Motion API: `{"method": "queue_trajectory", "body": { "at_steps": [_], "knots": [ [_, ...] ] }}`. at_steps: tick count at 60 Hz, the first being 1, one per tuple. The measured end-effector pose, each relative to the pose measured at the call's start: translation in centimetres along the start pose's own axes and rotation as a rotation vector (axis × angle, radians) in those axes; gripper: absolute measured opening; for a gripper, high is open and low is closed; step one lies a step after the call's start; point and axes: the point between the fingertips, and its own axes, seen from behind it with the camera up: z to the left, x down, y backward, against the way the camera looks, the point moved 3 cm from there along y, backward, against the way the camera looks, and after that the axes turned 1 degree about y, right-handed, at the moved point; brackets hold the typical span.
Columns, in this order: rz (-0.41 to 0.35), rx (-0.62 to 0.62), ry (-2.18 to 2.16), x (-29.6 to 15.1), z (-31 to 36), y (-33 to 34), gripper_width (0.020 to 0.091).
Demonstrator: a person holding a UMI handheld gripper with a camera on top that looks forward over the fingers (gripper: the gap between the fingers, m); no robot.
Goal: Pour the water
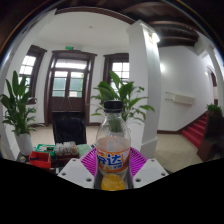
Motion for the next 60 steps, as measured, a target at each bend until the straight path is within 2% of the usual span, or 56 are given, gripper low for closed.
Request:
{"method": "queue_trajectory", "body": {
  "at_steps": [20, 21, 23, 35, 46, 49, 52, 60],
  "knots": [
    [0.116, -0.021, -0.035, 10.8, -1.5, -3.9, 0.0382],
    [0.124, -0.026, -0.033, 11.4, -1.2, -3.8, 0.0405],
    [0.075, -0.029, -0.03, 11.0, -1.1, -3.8, 0.0386],
    [0.034, -0.04, -0.058, 11.0, -1.5, -3.0, 0.04],
    [0.03, -0.06, -0.069, 11.2, -1.5, -2.7, 0.051],
    [0.061, -0.074, -0.054, 11.8, -1.2, -2.6, 0.0591],
    [0.08, -0.096, -0.037, 12.2, -1.1, -2.3, 0.0712],
    [0.095, -0.143, -0.02, 12.8, -0.9, -0.3, 0.0727]
  ]
}}
